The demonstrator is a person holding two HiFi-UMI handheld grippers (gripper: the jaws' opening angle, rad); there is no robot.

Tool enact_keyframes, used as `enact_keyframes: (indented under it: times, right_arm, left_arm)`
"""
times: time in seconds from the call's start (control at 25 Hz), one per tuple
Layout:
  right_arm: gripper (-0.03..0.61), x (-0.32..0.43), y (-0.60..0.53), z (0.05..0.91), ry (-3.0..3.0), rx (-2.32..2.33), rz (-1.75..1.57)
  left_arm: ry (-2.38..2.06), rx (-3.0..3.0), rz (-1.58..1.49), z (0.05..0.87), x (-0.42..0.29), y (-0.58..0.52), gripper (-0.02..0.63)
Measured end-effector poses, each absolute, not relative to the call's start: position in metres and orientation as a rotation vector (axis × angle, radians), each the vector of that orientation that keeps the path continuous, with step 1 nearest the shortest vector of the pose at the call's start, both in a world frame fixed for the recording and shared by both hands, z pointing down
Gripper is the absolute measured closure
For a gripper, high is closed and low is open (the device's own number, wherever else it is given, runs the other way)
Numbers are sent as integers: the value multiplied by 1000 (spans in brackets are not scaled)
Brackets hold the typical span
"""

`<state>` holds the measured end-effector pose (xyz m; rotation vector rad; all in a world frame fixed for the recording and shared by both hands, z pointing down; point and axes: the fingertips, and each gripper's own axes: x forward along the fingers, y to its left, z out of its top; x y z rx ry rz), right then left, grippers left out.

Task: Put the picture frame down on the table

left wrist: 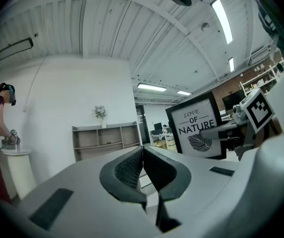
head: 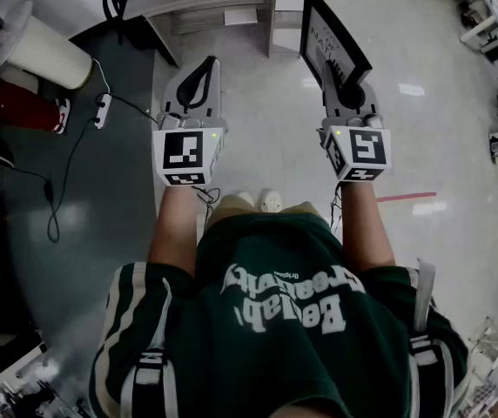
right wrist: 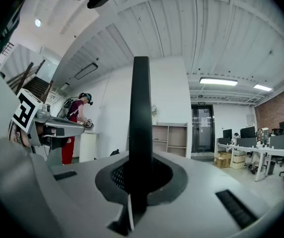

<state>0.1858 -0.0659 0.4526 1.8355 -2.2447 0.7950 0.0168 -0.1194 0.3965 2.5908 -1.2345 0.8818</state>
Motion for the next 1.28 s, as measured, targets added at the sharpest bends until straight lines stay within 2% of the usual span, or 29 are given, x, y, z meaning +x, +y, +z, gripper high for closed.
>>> enact_keyframes:
  times: [0.36, 0.76, 1.0, 1.28]
  right_arm:
    - [540, 180, -62, 426, -2224, 1843, 787]
    - [539, 131, -85, 396, -2232, 1886, 797]
    - [540, 89, -98, 404, -2206, 1885, 777]
    - [540, 75, -104, 407, -2199, 1893, 774]
  left_arm:
    - [-1202, 2605, 876, 372, 14, -118, 594]
    - [-1166, 2640, 844, 347, -31, -147, 594]
    - [-1140, 2651, 811, 356, -72, -167, 594]
    - [-1113, 2654, 783, 361, -85, -174, 594]
